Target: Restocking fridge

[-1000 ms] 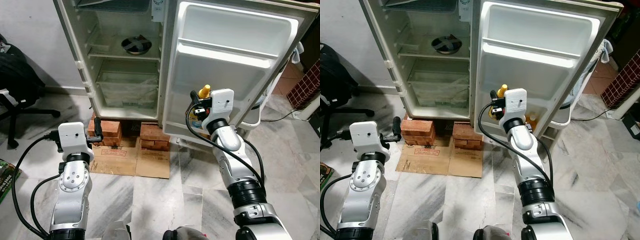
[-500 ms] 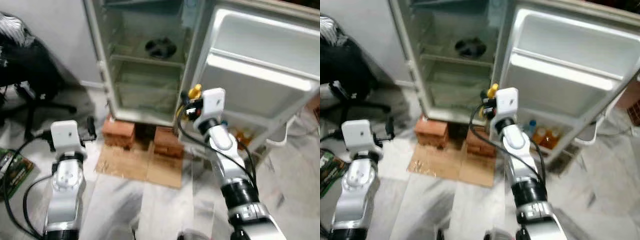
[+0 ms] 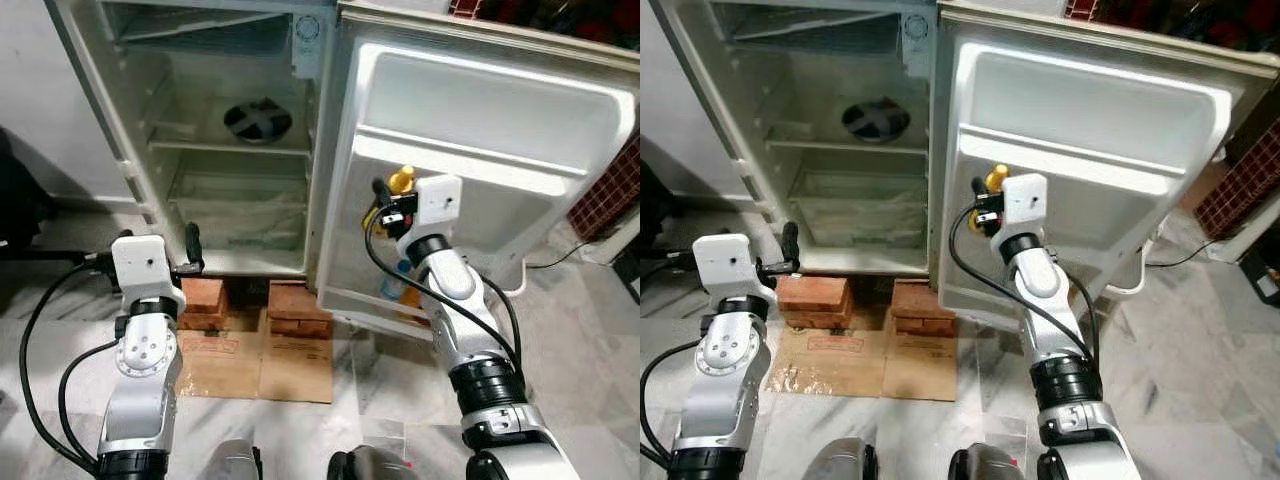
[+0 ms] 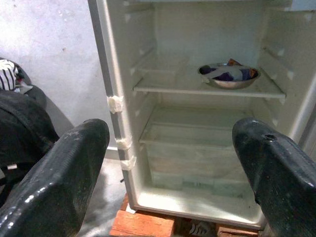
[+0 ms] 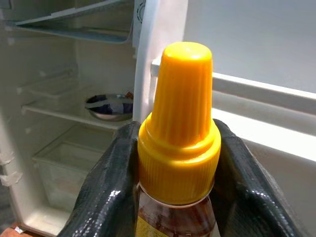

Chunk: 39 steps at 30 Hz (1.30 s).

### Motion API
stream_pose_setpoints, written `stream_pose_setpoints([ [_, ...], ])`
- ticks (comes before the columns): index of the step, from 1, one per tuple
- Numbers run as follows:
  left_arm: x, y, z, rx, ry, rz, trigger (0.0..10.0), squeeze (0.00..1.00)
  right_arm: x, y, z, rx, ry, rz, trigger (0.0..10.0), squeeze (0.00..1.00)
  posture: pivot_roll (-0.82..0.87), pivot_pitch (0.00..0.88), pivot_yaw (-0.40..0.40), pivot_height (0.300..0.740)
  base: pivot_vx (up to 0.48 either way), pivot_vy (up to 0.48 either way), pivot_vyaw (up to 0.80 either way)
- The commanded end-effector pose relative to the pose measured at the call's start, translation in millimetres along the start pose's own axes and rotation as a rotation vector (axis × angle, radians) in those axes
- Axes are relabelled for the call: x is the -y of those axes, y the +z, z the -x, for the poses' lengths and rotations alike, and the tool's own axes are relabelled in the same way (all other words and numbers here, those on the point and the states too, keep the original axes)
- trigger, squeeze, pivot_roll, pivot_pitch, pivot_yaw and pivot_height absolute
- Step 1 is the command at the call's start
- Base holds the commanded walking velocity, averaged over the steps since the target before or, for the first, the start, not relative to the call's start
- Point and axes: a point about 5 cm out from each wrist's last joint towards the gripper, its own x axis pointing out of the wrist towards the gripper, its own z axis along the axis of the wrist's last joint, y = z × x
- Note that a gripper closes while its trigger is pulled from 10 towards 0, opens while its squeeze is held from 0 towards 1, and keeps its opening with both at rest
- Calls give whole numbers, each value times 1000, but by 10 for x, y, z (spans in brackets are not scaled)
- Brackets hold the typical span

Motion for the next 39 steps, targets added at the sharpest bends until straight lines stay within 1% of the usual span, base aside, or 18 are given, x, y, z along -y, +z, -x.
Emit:
stream_pose_setpoints([
  [1, 16, -19, 8, -7, -9, -4, 10000, 0, 48, 106, -29, 45, -17, 13, 10000, 0, 42, 53, -27, 740, 0, 0, 0],
  [7, 28, -14, 1, -5, -4, 11, 10000, 0, 42, 103, -37, 45, -11, 13, 10000, 0, 44, 48, -30, 740, 0, 0, 0],
  [15, 44, -10, 0, -3, -23, 16, 10000, 0, -36, 25, -2, 10, 48, -9, 10000, 0, 44, 40, -32, 740, 0, 0, 0],
  [25, 80, -19, 20, -6, -41, 17, 10000, 0, -89, 56, -2, 31, 81, -27, 10000, 0, 43, 42, -33, 740, 0, 0, 0],
  [34, 75, -18, 35, -9, -36, 20, 10000, 0, -110, 44, 16, 31, 90, -37, 10000, 0, 45, 53, -34, 740, 0, 0, 0],
  [39, 82, -4, 37, 5, -55, 21, 10000, 0, -110, 45, 16, 30, 88, -36, 10000, 0, 44, 56, -33, 740, 0, 0, 0],
])
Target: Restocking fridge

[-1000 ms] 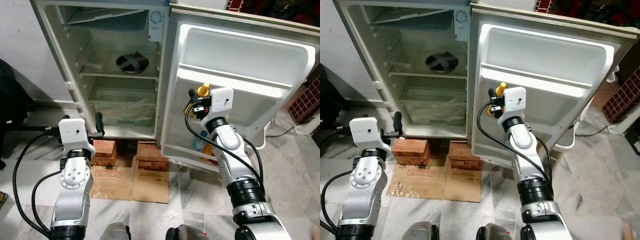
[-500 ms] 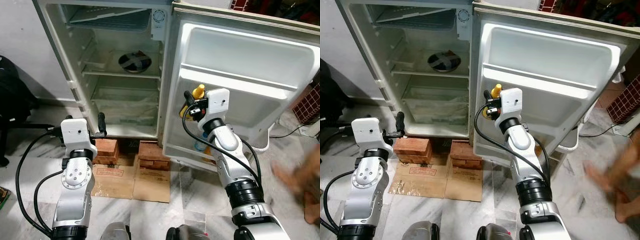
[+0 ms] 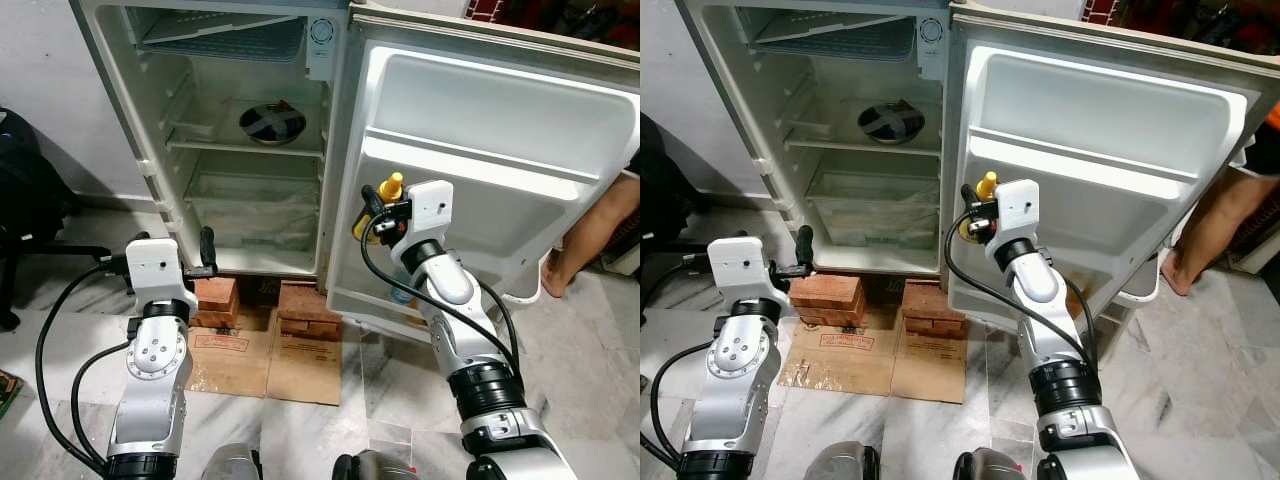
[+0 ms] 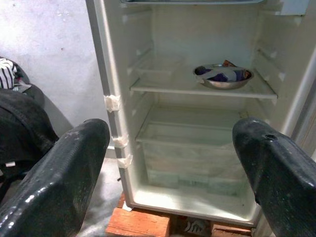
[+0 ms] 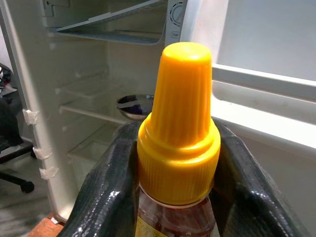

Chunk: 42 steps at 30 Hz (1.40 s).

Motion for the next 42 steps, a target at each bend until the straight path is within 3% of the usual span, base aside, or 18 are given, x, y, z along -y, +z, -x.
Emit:
stream_pose_setpoints([
  [1, 2, 13, 15, 10, -16, -2, 10000, 0, 9, 89, -5, 38, -2, 2, 10000, 0, 42, 57, -33, 740, 259, 0, 0],
  [14, 11, 20, 24, 17, -32, -3, 10000, 0, 103, 84, 29, 34, -56, 29, 10000, 0, 44, 58, -32, 740, 306, 0, 0],
  [17, -15, 18, 46, 14, -29, -6, 10000, 0, 162, 43, 110, 13, -85, 30, 10000, 0, 44, 58, -32, 740, 360, 0, 0],
  [20, -49, -2, 131, -8, -28, -5, 10000, 0, 191, -102, 324, -55, -115, 43, 10000, 0, 38, 57, -32, 740, 321, 0, 0],
  [29, -75, -10, 252, -14, -45, -22, 10000, 0, 326, -291, 610, -183, -253, 6, 10000, 0, 44, 59, -39, 740, 270, 0, 0],
  [42, -153, -30, 387, -63, -20, -25, 10000, 0, 350, -236, 617, -194, -281, -5, 10000, 0, 54, 58, -28, 740, 106, 0, 0],
])
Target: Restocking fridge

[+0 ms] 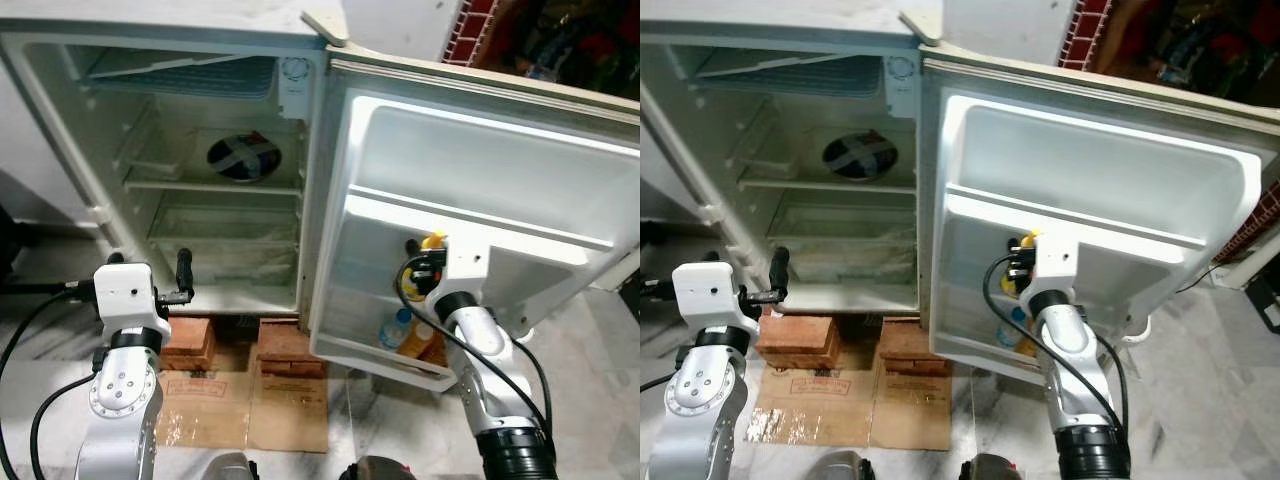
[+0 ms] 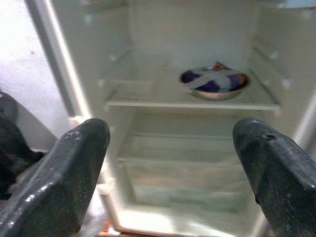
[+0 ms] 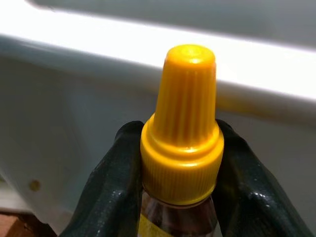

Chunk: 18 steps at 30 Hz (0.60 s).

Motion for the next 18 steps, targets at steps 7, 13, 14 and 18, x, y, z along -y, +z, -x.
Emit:
stream_pose_setpoints([
  [7, 47, -53, 50, -42, -37, -11, 10000, 0, 10, 159, 5, 61, -12, -15, 10000, 0, 46, 56, -20, 706, 0, 0, 0],
  [13, 58, -36, 0, -34, -36, -10, 10000, 0, 16, 184, -9, 69, -6, -20, 10000, 0, 41, 56, -21, 671, 0, 0, 0],
  [14, 62, -38, 0, -33, -36, -11, 10000, 0, 14, 194, -15, 74, -3, -22, 10000, 0, 41, 56, -21, 661, 0, 0, 0],
  [18, 53, -23, -9, -28, -25, -10, 10000, 0, -40, 240, -42, 94, 35, -22, 10000, 0, 44, 61, -24, 641, 0, 0, 0],
])
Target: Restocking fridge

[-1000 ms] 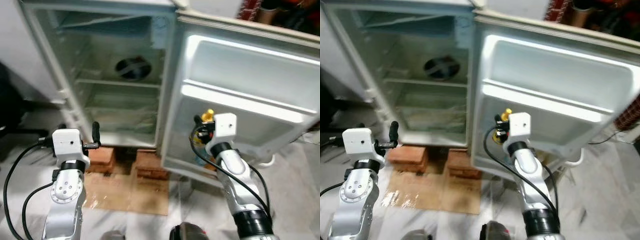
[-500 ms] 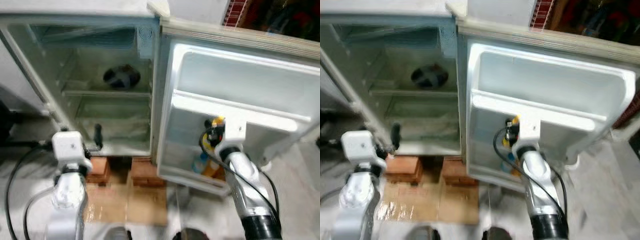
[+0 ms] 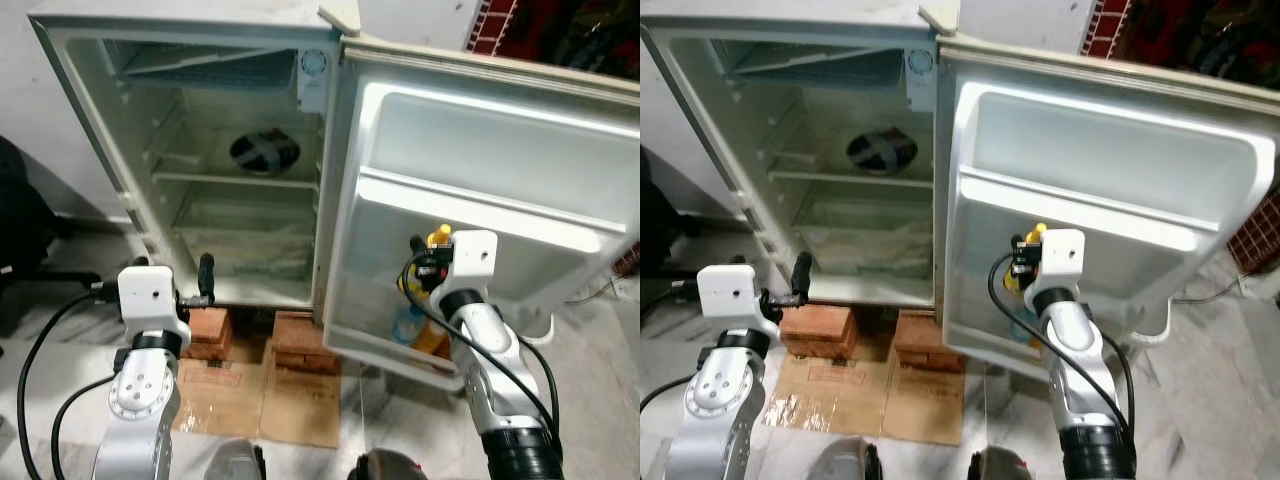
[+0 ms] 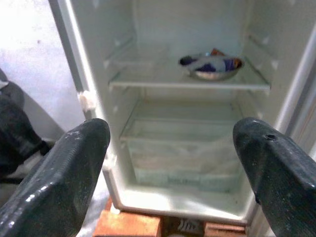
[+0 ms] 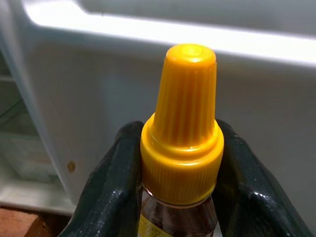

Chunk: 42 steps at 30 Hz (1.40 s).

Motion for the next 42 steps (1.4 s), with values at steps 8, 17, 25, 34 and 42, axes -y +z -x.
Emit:
stream_pose_setpoints([
  [8, -14, 4, -13, -5, 16, -6, 10000, 0, -137, 154, -30, 71, 91, 6, 10000, 0, 46, 66, -28, 617, 0, 0, 0],
  [17, 13, 10, -34, 0, 3, 21, 10000, 0, -326, 158, -57, 78, 233, 35, 10000, 0, 41, 70, -24, 617, 0, 0, 0],
  [25, 39, 44, -81, 22, -13, 15, 10000, 0, -457, 303, -156, 149, 306, 43, 10000, 0, 45, 73, -31, 617, 0, 0, 0],
  [34, 41, 52, -107, 33, -10, 23, 10000, 0, -534, 316, -141, 177, 373, 83, 10000, 0, 44, 79, -34, 617, 0, 0, 0],
  [42, 52, 43, -109, 29, -13, 26, 10000, 0, -558, 322, -130, 190, 398, 93, 10000, 0, 36, 81, -33, 617, 213, 0, 0],
])
